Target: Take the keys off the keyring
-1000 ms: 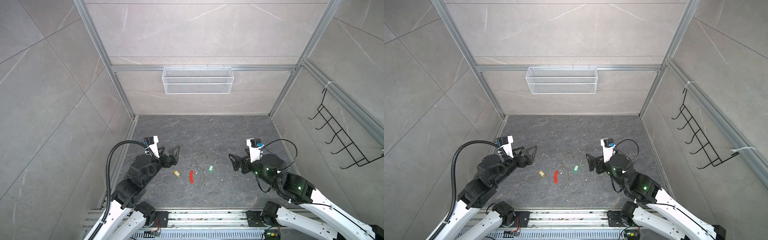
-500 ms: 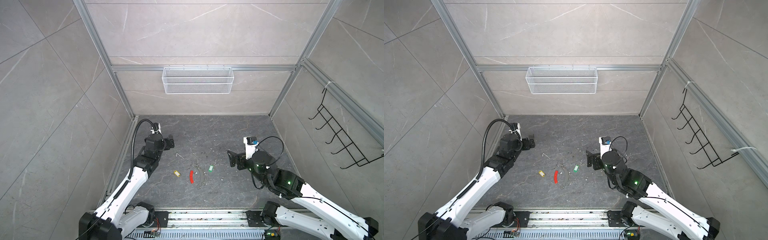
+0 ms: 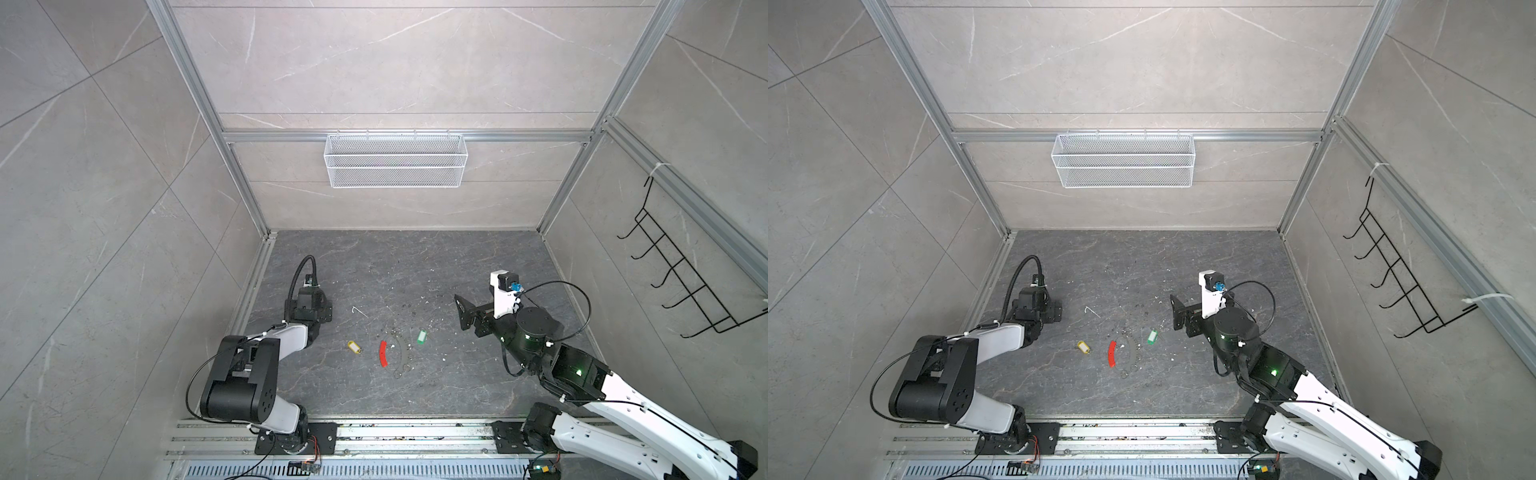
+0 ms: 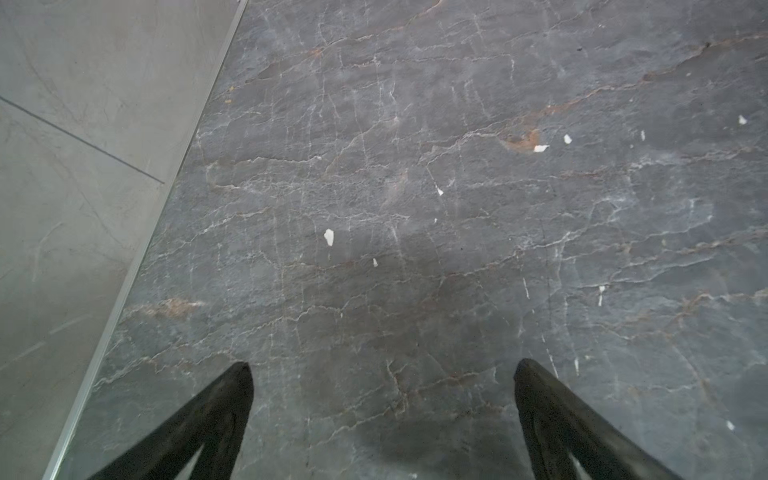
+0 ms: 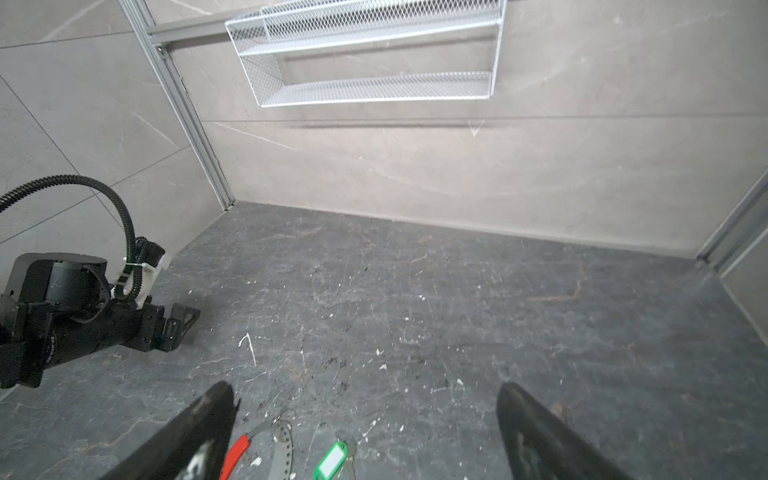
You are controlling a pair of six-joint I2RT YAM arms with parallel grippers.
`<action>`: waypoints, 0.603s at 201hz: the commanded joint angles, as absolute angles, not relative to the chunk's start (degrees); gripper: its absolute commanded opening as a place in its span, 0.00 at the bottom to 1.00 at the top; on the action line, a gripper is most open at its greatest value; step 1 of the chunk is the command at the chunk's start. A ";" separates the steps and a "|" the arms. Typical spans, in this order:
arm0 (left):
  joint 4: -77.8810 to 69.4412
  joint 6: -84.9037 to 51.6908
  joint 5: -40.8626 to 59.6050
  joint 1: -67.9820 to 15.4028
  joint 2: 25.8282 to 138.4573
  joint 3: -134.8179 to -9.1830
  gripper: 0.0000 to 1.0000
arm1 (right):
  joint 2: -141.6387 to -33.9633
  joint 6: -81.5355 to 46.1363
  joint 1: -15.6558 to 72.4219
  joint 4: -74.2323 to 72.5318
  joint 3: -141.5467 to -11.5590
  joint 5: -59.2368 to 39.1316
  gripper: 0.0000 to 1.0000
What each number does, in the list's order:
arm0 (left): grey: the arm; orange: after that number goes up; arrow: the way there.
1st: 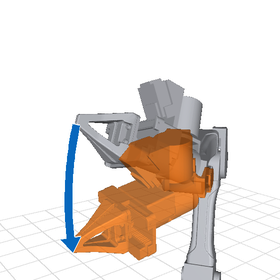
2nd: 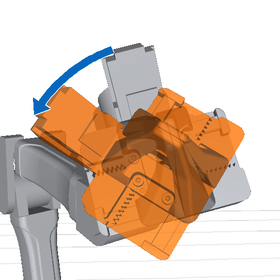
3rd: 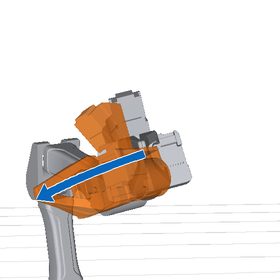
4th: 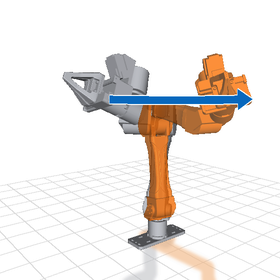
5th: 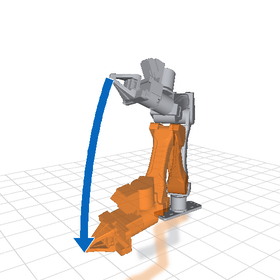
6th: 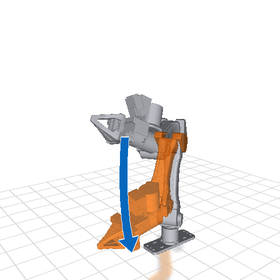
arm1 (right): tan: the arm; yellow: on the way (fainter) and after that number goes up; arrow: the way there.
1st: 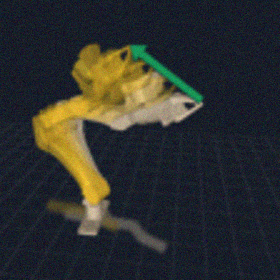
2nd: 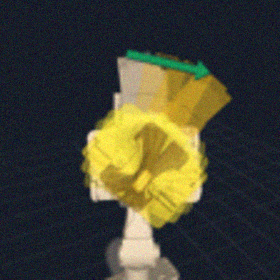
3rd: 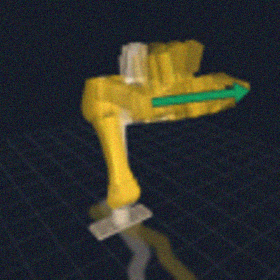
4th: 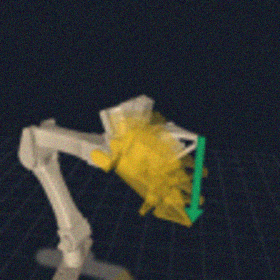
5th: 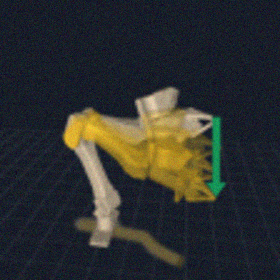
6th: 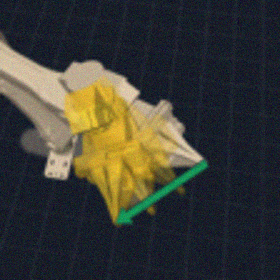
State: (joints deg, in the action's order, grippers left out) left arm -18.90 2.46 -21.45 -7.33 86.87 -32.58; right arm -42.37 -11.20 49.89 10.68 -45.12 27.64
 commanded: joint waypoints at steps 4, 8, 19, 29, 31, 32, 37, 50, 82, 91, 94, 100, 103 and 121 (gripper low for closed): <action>-27.21 4.67 -18.88 -6.45 88.19 -34.33 1.00 | -40.64 -6.98 49.96 2.57 -42.88 28.00 1.00; -27.89 4.81 -19.09 -6.42 88.29 -34.06 1.00 | -40.48 -6.85 49.94 2.00 -42.63 28.11 1.00; -29.32 4.74 -18.57 -6.42 87.11 -32.71 1.00 | -39.79 -6.27 49.90 0.47 -41.94 28.36 1.00; -32.91 4.52 -18.76 -6.50 85.60 -30.05 1.00 | -39.03 -5.55 49.92 -0.84 -41.26 28.37 1.00; -33.74 4.38 -18.80 -6.50 85.23 -29.40 1.00 | -38.96 -5.47 49.92 -0.94 -41.23 28.49 1.00; -34.14 4.34 -18.85 -6.50 85.11 -29.11 1.00 | -38.90 -5.42 49.92 -0.95 -41.23 28.53 1.00; -36.36 4.03 -19.45 -6.50 84.71 -27.77 1.00 | -38.77 -5.34 49.92 -0.97 -41.20 28.87 1.00; -40.79 2.57 -23.02 -6.33 84.64 -25.46 1.00 | -38.78 -4.64 49.92 -0.48 -41.32 29.74 1.00; -42.10 0.95 -20.81 -4.11 84.39 -24.34 1.00 | -35.71 -3.84 49.92 -2.84 -39.09 29.96 1.00; -42.93 -0.08 -21.74 -3.51 84.37 -23.76 1.00 | -34.98 -3.50 49.92 -3.12 -38.72 30.22 1.00; -43.44 -0.61 -22.44 -3.26 84.25 -23.38 1.00 | -34.72 -3.51 49.92 -3.29 -38.56 30.38 1.00; -44.62 -1.41 -22.39 -2.64 83.93 -22.53 1.00 | -34.32 -3.49 49.91 -4.04 -37.95 30.60 1.00; -44.68 -1.62 -22.30 -2.59 83.67 -22.36 1.00 | -34.16 -3.52 49.92 -4.46 -37.68 30.66 1.00; -44.62 -1.61 -22.32 -2.46 83.68 -22.41 1.00 | -33.62 -3.13 49.91 -5.72 -37.01 31.23 1.00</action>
